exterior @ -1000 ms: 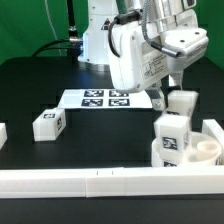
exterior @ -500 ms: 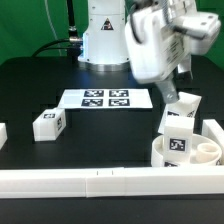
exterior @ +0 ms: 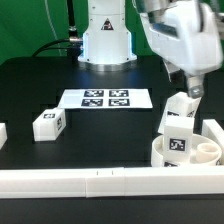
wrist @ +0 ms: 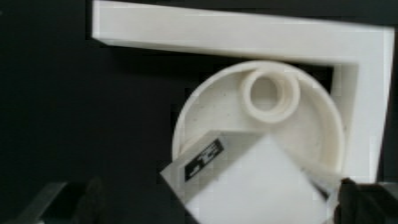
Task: Assemble stool
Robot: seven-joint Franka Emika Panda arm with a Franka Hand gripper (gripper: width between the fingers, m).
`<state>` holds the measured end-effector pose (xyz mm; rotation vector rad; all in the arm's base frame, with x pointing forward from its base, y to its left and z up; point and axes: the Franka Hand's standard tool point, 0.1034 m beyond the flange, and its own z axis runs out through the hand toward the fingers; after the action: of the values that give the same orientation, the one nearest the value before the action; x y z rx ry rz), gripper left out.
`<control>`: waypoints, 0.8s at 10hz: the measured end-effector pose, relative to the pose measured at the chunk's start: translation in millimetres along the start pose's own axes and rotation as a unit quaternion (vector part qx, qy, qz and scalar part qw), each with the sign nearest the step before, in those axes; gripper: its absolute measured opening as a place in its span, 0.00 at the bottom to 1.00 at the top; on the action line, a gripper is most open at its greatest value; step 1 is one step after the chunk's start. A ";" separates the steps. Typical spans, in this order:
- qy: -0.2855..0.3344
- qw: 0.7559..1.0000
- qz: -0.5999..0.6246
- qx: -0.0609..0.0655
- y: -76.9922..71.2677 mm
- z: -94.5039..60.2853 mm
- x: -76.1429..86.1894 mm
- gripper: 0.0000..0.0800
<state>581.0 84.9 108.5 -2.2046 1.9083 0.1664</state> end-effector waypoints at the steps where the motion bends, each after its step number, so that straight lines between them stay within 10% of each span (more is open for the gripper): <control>1: 0.001 0.997 -0.076 0.000 -3.3 -0.9 -5.8 0.81; 6: 0.003 0.972 -0.237 0.000 -3.1 0.6 -3.9 0.81; 8: 0.026 0.902 -0.431 0.004 -3.0 4.3 0.8 0.81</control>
Offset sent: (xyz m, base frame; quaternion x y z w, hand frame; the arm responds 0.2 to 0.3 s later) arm 0.0000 0.0000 0.0000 0.0000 0.0000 -0.1938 0.9810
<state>584.4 85.6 104.5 -2.8143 0.7809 -0.0548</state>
